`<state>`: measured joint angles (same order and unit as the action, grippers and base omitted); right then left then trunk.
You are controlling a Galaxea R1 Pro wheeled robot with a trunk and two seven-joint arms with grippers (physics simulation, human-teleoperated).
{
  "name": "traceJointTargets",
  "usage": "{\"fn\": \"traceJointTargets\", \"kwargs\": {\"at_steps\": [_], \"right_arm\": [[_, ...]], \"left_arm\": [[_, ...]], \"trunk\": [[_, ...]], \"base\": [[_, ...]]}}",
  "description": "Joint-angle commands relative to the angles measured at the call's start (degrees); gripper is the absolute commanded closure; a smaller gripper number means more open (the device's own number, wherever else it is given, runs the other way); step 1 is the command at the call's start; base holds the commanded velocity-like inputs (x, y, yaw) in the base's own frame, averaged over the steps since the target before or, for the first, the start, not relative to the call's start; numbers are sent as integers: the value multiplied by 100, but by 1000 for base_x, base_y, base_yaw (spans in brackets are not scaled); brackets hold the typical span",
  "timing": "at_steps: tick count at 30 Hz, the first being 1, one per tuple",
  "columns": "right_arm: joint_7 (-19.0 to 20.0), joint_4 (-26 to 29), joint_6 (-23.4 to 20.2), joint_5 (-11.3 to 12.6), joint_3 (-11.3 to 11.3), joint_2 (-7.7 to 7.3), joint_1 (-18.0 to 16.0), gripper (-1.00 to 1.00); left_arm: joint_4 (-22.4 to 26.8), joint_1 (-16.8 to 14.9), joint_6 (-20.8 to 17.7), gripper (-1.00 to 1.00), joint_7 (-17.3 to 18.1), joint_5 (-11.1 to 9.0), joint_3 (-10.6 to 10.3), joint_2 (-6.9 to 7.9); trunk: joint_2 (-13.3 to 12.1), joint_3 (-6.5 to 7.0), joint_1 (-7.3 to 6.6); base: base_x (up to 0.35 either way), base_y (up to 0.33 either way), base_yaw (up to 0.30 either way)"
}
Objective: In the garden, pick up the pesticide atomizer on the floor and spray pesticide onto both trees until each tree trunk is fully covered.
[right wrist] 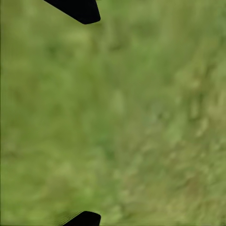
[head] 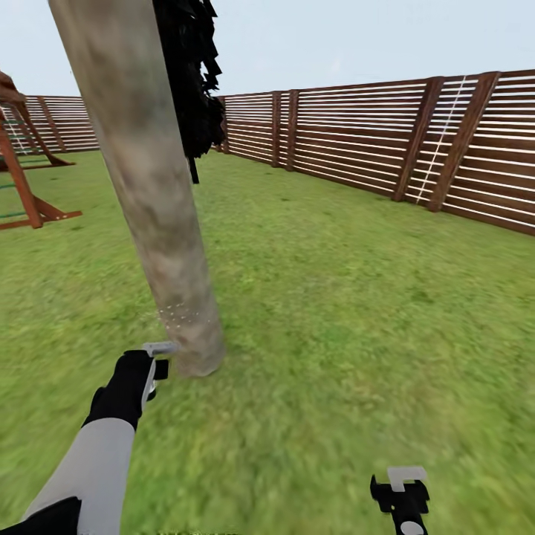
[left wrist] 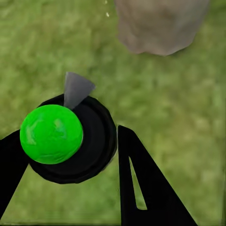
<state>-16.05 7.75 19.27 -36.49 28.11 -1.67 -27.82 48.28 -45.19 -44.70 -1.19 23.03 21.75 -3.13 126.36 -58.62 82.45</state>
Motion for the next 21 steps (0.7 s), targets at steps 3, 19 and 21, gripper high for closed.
{"fn": "traceJointTargets", "kwargs": {"at_steps": [3, 19, 21], "right_arm": [[-18, -10, 24, -60, 46, 0, -4, -100], [-17, -2, 24, -60, 46, -9, -4, -100], [-19, -2, 24, -60, 46, -9, -4, -100]], "left_arm": [[2, 12, -15, 100, -18, -4, 60, 22], [115, 82, -27, 100, -4, -43, 188, 107], [202, 109, -28, 100, -4, -44, 191, 94]], "trunk": [[2, -5, -1], [2, -5, -1], [2, -5, -1]], "base": [[0, -272, 276], [145, -225, 163], [240, -181, 1]]}}
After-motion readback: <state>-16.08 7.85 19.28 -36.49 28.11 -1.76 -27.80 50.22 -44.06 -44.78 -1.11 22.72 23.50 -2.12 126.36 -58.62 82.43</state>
